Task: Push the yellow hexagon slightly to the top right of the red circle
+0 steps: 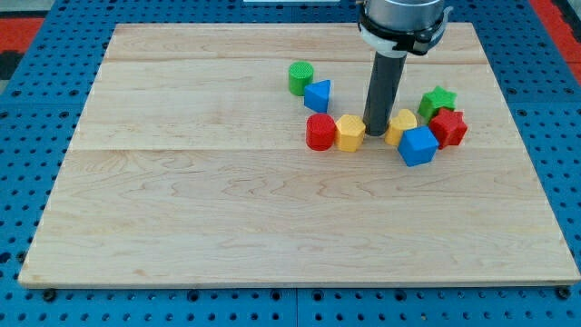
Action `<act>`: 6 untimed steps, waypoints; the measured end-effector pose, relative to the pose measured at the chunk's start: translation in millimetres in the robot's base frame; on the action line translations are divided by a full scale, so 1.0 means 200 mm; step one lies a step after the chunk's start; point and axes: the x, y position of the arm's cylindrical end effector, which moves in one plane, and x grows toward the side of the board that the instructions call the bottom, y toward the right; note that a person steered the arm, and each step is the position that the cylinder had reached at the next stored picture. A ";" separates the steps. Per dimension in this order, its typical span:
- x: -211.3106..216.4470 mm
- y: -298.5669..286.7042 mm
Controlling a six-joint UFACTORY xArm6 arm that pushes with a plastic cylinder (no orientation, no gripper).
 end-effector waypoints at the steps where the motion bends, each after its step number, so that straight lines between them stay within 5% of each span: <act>1: 0.14 -0.04; 4: 0.26 -0.26; 6: 0.08 -0.24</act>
